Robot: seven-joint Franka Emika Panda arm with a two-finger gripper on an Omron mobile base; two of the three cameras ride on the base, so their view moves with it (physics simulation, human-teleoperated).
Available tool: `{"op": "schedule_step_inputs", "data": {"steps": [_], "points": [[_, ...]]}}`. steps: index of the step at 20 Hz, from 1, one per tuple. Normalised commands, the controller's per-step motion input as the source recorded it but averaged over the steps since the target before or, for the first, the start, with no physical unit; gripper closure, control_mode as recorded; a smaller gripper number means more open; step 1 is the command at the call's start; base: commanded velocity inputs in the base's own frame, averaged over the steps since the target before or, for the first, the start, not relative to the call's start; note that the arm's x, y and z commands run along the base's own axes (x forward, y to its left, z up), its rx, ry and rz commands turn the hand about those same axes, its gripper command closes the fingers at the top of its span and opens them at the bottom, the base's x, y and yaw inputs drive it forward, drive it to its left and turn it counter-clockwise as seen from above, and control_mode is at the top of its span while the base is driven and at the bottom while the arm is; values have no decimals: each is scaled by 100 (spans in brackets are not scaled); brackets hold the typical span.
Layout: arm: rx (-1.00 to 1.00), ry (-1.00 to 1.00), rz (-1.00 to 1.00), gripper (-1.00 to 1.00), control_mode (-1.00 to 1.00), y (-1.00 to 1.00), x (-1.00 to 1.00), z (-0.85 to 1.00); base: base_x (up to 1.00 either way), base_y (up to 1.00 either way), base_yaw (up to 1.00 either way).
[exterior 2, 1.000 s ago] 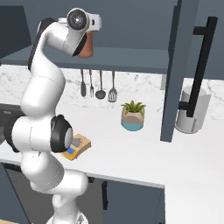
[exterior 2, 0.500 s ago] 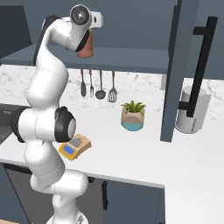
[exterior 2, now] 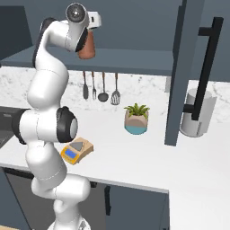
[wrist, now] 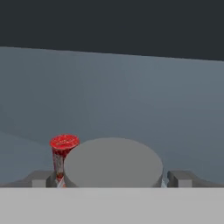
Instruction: Pick the honey bottle and place it on the digital scale for weighing, and close the cabinet.
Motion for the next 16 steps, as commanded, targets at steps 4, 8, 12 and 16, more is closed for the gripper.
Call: {"op": "schedule_step_inputs", "data": {"steps": [4,8,12,16], "points": [[-5,8,0,100,-100,8,19,-27,0,0,0],[-2,8,0,100,-100,0,6,-14,0,0,0],[0,3,0,100,-100,0,-9,-2,0,0,0],[1,-1,0,100,-100,0,-33,9,0,0,0]]}}
